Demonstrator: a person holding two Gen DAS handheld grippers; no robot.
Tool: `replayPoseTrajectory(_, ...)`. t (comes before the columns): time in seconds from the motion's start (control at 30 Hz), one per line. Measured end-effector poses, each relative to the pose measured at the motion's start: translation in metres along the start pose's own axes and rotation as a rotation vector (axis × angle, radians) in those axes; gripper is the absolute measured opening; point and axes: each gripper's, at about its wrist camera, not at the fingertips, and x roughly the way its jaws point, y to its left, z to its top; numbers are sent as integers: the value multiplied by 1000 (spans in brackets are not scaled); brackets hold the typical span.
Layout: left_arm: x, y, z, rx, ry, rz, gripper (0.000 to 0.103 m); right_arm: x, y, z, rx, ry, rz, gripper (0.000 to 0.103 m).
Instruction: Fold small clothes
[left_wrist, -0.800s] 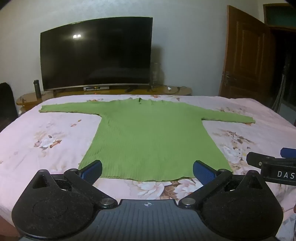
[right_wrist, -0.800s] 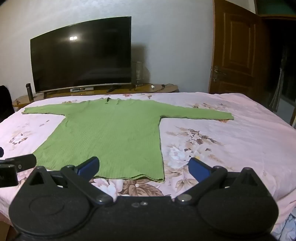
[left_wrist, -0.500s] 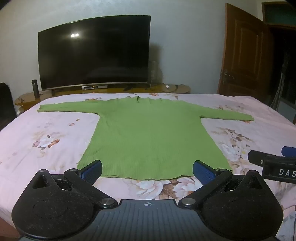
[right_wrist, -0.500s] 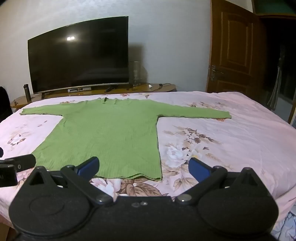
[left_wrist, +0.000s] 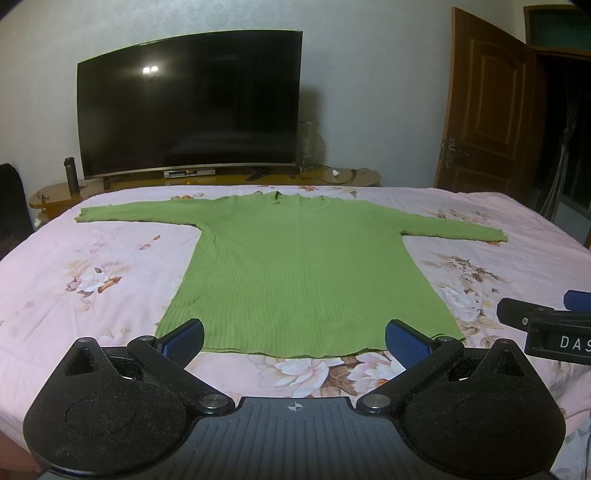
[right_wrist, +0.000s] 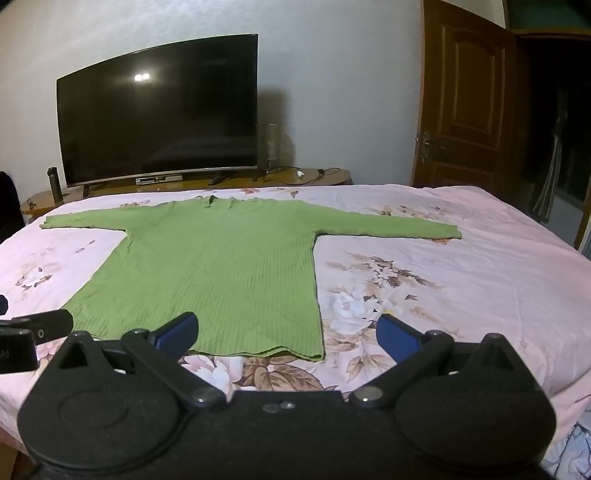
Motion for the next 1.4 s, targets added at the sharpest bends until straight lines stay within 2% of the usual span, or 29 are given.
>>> replayPoseTrajectory(1.4, 4, 7, -1, 4, -3, 10, 103, -2, 4, -4, 15, -3, -7, 102)
